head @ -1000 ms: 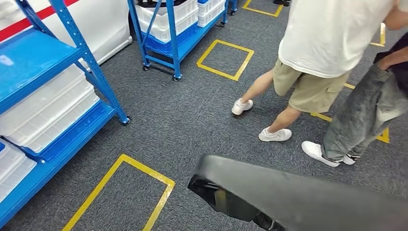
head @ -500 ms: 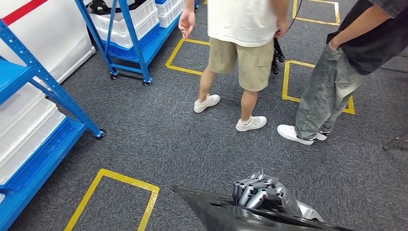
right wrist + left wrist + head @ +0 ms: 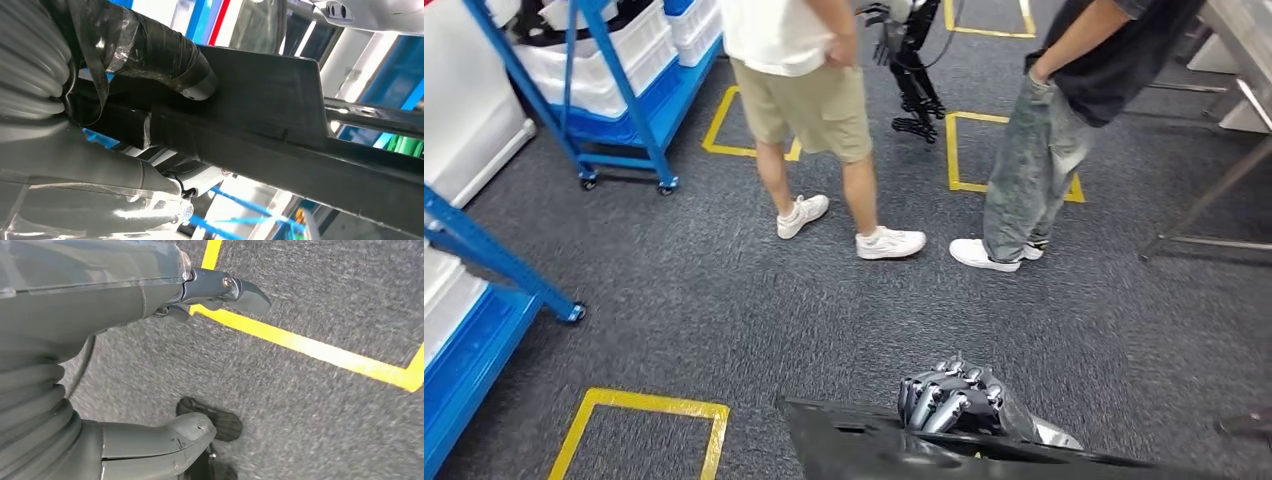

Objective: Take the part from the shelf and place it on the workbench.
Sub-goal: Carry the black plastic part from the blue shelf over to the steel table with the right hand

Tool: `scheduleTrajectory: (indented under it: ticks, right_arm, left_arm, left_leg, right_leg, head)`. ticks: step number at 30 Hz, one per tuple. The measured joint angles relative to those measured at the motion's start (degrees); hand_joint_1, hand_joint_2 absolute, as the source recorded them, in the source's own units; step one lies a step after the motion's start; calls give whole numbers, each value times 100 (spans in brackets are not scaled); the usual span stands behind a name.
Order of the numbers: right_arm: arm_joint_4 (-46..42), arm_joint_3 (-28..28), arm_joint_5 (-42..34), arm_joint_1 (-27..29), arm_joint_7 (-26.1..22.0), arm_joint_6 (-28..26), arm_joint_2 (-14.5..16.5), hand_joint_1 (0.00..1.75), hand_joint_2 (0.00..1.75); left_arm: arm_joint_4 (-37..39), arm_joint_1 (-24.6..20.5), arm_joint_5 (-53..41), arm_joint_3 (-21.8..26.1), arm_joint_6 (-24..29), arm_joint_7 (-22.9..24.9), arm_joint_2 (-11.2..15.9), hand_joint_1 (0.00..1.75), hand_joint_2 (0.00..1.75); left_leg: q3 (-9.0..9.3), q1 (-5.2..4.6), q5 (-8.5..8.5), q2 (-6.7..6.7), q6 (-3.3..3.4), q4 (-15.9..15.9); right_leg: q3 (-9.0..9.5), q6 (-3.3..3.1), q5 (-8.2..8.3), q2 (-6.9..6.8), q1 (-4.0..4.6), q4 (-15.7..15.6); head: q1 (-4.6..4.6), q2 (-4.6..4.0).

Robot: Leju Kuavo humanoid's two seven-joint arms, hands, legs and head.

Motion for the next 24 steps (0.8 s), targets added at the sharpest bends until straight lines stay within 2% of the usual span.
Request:
scheduleTrajectory:
  ticks: [1,2,3,4,6,7,8,9,10,11,12,14,15,16,17,18,19,20,21,22,23,24]
  right_arm:
    - [0,10,3,43,0,-17,0,175,175]
    - [0,18,10,87,-1,-32,0,175,175]
    - [-1,23,24,128,-1,-47,0,175,175]
    - [-3,28,42,159,-2,-64,0,175,175]
    - [-24,40,82,192,-2,-99,0,175,175]
    - [-40,47,95,197,-2,-112,0,175,175]
    - [-59,52,102,201,3,-121,0,175,175]
    - [-74,56,103,205,10,-126,0,175,175]
    - [-92,57,103,213,19,-129,0,175,175]
    - [-109,60,103,216,27,-131,-1,175,175]
    - [-125,62,102,209,33,-131,-1,175,175]
    - [-145,78,101,192,43,-131,-1,175,175]
    - [-146,88,101,188,51,-131,-1,175,175]
    - [-146,98,99,190,66,-130,-2,175,175]
    - [-146,105,97,190,83,-129,-2,175,175]
    - [-146,112,93,186,100,-129,-2,175,175]
    - [-146,119,88,175,113,-127,-2,175,175]
    - [-146,129,85,161,119,-125,-2,175,175]
    - [-146,141,81,133,126,-122,-2,175,175]
    - [-146,156,78,98,143,-120,-2,175,175]
    - [-146,173,74,59,165,-122,-2,175,175]
    - [-146,186,71,22,191,-128,-2,175,175]
  left_arm:
    - [0,7,-14,2,8,12,-1,0,175]
    - [0,9,-30,3,11,22,-2,0,175]
    - [0,7,-45,3,9,30,-4,0,175]
    - [0,2,-61,3,8,39,-8,0,175]
    - [0,-9,-86,2,4,56,-31,0,175]
    - [0,-14,-97,2,2,62,-46,0,175]
    - [0,-19,-108,2,-6,68,-67,0,175]
    - [0,-30,-116,2,-16,72,-89,0,175]
    - [0,-47,-127,2,-29,75,-111,0,175]
    - [0,-68,-140,2,-43,75,-136,0,175]
    - [0,-85,-151,1,-53,75,-157,0,175]
    - [0,-82,-163,0,-60,74,-182,0,175]
    - [0,-66,-163,0,-61,74,-189,0,175]
    - [0,-51,-163,0,-68,74,-193,0,175]
    - [0,-43,-164,0,-83,74,-199,0,175]
    - [0,-43,-166,0,-102,72,-206,0,175]
    - [0,-48,-169,0,-122,69,-214,0,175]
    - [0,-54,-173,0,-138,66,-225,0,175]
    - [1,-55,-176,0,-146,62,-238,0,175]
    - [1,-56,-178,0,-150,55,-250,0,175]
    - [2,-60,-178,0,-154,43,-261,0,175]
    - [2,-65,-177,1,-158,31,-268,0,175]
  left_leg:
    - [-2,-11,-6,85,9,1]
    - [1,-19,-14,163,13,1]
    - [13,-26,-25,237,13,2]
    - [32,-30,-40,307,9,2]
    - [74,-45,-77,434,-26,4]
    - [88,-54,-93,491,-48,4]
    - [97,-63,-105,551,-71,0]
    - [107,-72,-112,616,-94,-10]
    - [118,-72,-128,646,-116,-15]
    - [118,-64,-173,569,-139,20]
    - [78,-53,-271,426,-159,147]
    - [-185,-25,-624,76,-189,774]
    - [-386,-17,-806,3,-203,1195]
    - [-563,-11,-907,-23,-219,1535]
    - [-667,-3,-895,-30,-234,1698]
    - [-665,8,-760,-36,-248,1621]
    - [-560,25,-538,-62,-261,1331]
    - [-404,54,-307,-157,-279,930]
    - [-250,78,-141,-309,-297,551]
    - [-136,97,-44,-439,-293,282]
    - [-81,103,-18,-534,-277,141]
    - [-65,89,-23,-545,-246,106]
  right_leg:
    - [-134,7,-91,-30,-6,291]
    - [-165,7,-69,-46,-10,372]
    - [-75,-2,55,-72,-9,221]
    - [119,-23,242,-130,1,-125]
    - [563,-95,527,-395,71,-955]
    - [691,-129,583,-494,108,-1210]
    - [743,-156,585,-543,143,-1335]
    - [740,-178,588,-495,162,-1362]
    - [743,-204,606,-425,137,-1385]
    - [755,-230,624,-357,117,-1421]
    - [771,-262,644,-294,92,-1456]
    - [790,-304,660,-169,63,-1481]
    - [787,-314,660,-96,59,-1471]
    - [785,-317,658,-14,55,-1458]
    - [784,-314,655,71,49,-1444]
    - [784,-306,650,154,39,-1427]
    - [788,-292,641,233,25,-1408]
    - [790,-268,628,308,9,-1388]
    - [781,-235,618,387,1,-1360]
    - [761,-197,621,460,-6,-1344]
    - [733,-155,635,533,-10,-1340]
    - [703,-112,660,604,-17,-1342]
  head:
    - [0,0]
    - [0,0]
    - [0,0]
    - [0,0]
    - [0,0]
    - [-1,0]
    - [-2,0]
    - [-2,0]
    - [-3,0]
    - [-2,0]
    - [-3,0]
    - [-5,0]
    - [-6,0]
    - [-5,0]
    - [-6,0]
    - [-5,0]
    - [-5,0]
    - [-5,0]
    - [-4,0]
    - [-5,0]
    - [-4,0]
    - [-4,0]
